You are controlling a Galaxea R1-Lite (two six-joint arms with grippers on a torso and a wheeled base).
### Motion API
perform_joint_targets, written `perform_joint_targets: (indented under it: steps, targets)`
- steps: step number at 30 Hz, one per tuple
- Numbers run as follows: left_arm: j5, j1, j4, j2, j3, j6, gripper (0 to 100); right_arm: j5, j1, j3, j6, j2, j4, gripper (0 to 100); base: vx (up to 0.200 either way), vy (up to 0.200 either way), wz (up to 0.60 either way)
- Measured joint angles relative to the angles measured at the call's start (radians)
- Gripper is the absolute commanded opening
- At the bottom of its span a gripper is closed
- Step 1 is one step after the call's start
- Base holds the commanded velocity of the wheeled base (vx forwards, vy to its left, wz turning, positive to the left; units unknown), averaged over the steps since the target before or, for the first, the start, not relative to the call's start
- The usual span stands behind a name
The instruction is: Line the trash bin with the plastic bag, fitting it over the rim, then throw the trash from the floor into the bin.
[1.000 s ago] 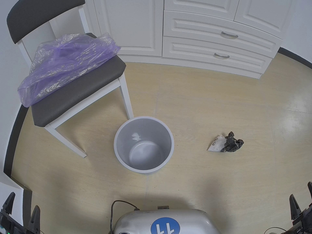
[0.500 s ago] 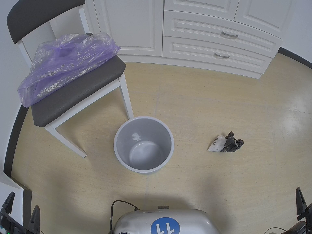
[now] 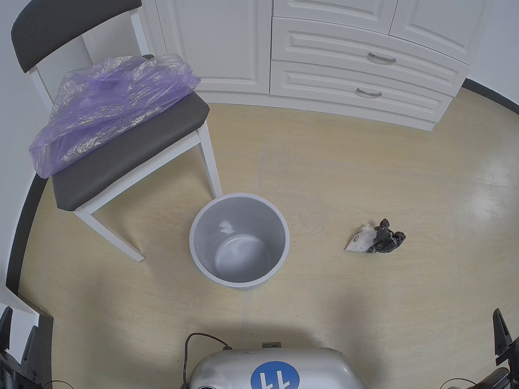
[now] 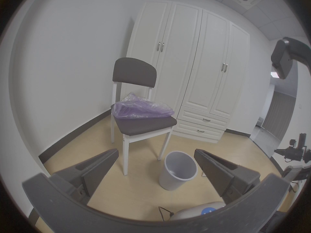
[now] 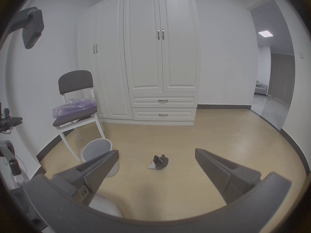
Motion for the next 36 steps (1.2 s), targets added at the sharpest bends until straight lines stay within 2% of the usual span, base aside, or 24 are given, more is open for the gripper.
perform_joint_targets:
  steps: [3, 7, 12, 18, 21, 27, 33, 36]
  targets:
    - [-0.009, -0.002, 0.03, 0.004, -0.021, 0.017, 100, 0.004, -0.001, -0.025, 0.007, 0.024, -0.003, 100, 0.0, 0.0, 0.0]
    - [-0.005, -0.004, 0.059, 0.055, -0.059, 0.132, 100, 0.007, -0.001, -0.083, 0.028, 0.101, -0.021, 100, 0.0, 0.0, 0.0]
    - [0.041, 0.0, 0.057, 0.217, -0.127, 0.268, 100, 0.009, 0.004, -0.16, 0.049, 0.25, -0.086, 100, 0.0, 0.0, 0.0]
    - [0.11, 0.017, -0.03, 0.473, -0.21, 0.424, 100, -0.011, 0.037, -0.229, 0.051, 0.484, -0.23, 100, 0.0, 0.0, 0.0]
    - [0.135, 0.035, -0.075, 0.597, -0.254, 0.51, 100, -0.05, 0.075, -0.254, 0.051, 0.62, -0.349, 100, 0.0, 0.0, 0.0]
    - [0.162, 0.096, -0.135, 0.814, -0.359, 0.637, 100, -0.184, 0.211, -0.309, 0.07, 0.88, -0.591, 100, 0.0, 0.0, 0.0]
    - [0.166, 0.162, -0.156, 0.963, -0.449, 0.683, 100, -0.268, 0.33, -0.354, 0.126, 1.073, -0.747, 100, 0.0, 0.0, 0.0]
    - [0.127, 0.204, -0.158, 1.023, -0.487, 0.689, 100, -0.302, 0.363, -0.367, 0.133, 1.137, -0.782, 100, 0.0, 0.0, 0.0]
